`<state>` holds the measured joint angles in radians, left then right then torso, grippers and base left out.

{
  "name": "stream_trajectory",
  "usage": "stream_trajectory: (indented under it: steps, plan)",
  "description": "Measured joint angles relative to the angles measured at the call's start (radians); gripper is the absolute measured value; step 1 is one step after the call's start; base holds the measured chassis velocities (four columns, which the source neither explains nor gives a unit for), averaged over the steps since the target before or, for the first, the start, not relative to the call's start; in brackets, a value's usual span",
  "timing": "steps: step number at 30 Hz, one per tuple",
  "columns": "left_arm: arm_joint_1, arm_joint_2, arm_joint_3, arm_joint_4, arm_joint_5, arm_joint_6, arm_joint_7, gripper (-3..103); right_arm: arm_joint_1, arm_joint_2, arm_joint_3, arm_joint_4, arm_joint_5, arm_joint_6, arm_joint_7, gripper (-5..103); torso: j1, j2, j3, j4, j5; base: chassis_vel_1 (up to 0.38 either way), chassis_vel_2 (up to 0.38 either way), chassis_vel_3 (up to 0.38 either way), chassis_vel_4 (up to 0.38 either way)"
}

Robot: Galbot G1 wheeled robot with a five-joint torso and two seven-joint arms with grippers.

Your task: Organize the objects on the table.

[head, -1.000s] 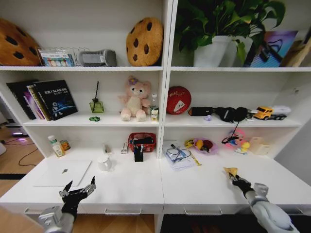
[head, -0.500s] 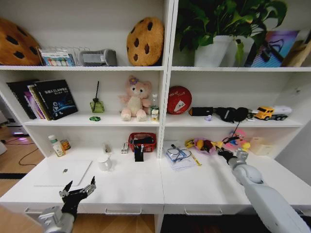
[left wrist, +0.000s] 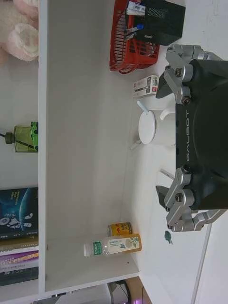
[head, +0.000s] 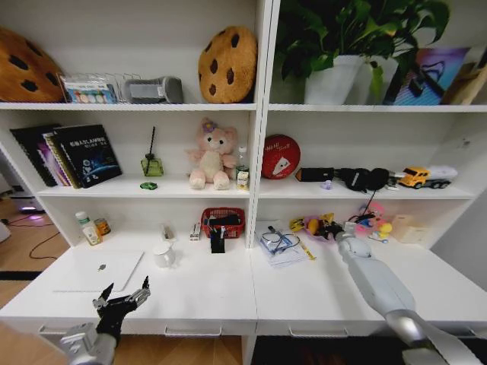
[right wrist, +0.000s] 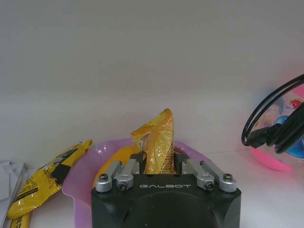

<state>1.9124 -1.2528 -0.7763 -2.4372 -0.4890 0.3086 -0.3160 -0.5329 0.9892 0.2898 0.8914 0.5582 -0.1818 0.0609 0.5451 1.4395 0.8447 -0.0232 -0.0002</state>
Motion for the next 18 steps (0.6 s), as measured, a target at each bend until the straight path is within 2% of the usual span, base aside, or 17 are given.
stream_trajectory:
  steps: [1,3,4,5,6,8,9,10,13,14,15,17,18]
  plan:
    - [0.000,0.000,0.000,0.000,0.000,0.000,0.000,100,0.000,0.000,0.000,0.000,0.000,0.000,0.000,33,0.000,0.000,0.000,0.0000,0.0000,0.000,0.000,0.000,0.000]
    - [0.000,0.000,0.000,0.000,0.000,0.000,0.000,100,-0.025,-0.005,0.014,0.029,0.005,-0.017,0.006,44,0.000,0.000,0.000,-0.0001,0.0003,0.000,0.000,0.000,0.000]
    - [0.000,0.000,0.000,0.000,0.000,0.000,0.000,100,-0.025,-0.005,0.014,0.029,0.005,-0.017,0.006,44,0.000,0.000,0.000,-0.0001,0.0003,0.000,0.000,0.000,0.000]
    - [0.000,0.000,0.000,0.000,0.000,0.000,0.000,100,-0.037,-0.009,0.020,0.045,0.011,-0.022,0.009,50,0.000,0.000,0.000,-0.0001,0.0001,0.000,0.000,0.000,0.000]
    - [0.000,0.000,0.000,0.000,0.000,0.000,0.000,100,-0.065,-0.019,0.034,0.083,0.022,-0.035,0.014,61,0.000,0.000,0.000,-0.0001,0.0001,0.000,0.000,0.000,0.000]
    - [0.000,0.000,0.000,0.000,0.000,0.000,0.000,100,-0.076,-0.023,0.040,0.098,0.027,-0.040,0.016,61,0.000,0.000,0.000,-0.0001,0.0002,0.000,0.000,0.000,0.000]
    - [0.000,0.000,0.000,0.000,0.000,0.000,0.000,100,-0.106,-0.033,0.056,0.141,0.043,-0.053,0.019,72,0.000,0.000,0.000,0.0000,0.0001,0.000,0.000,0.000,0.000]
    - [0.000,0.000,0.000,0.000,0.000,0.000,0.000,100,-0.140,-0.044,0.073,0.193,0.070,-0.072,0.025,78,0.000,0.000,0.000,-0.0001,0.0002,0.000,0.000,0.000,0.000]
    - [0.000,0.000,0.000,0.000,0.000,0.000,0.000,100,-0.184,-0.056,0.096,0.257,0.098,-0.093,0.030,78,0.000,0.000,0.000,0.0002,0.0002,0.000,0.000,0.000,0.000]
    - [0.000,0.000,0.000,0.000,0.000,0.000,0.000,100,-0.267,-0.075,0.139,0.362,0.123,-0.113,0.036,88,0.000,0.000,0.000,0.0002,0.0001,0.000,0.000,0.000,0.000]
    - [0.000,0.000,0.000,0.000,0.000,0.000,0.000,100,-0.325,-0.088,0.167,0.425,0.137,-0.120,0.042,93,0.000,0.000,0.000,0.0000,0.0003,0.000,0.000,0.000,0.000]
    - [0.000,0.000,0.000,0.000,0.000,0.000,0.000,100,-0.373,-0.100,0.190,0.479,0.154,-0.126,0.048,93,0.000,0.000,0.000,-0.0004,0.0005,0.000,0.000,0.000,0.000]
    - [0.000,0.000,0.000,0.000,0.000,0.000,0.000,100,-0.497,-0.125,0.259,0.620,0.190,-0.131,0.061,99,0.000,0.000,0.000,-0.0005,0.0005,0.000,0.000,0.000,0.000]
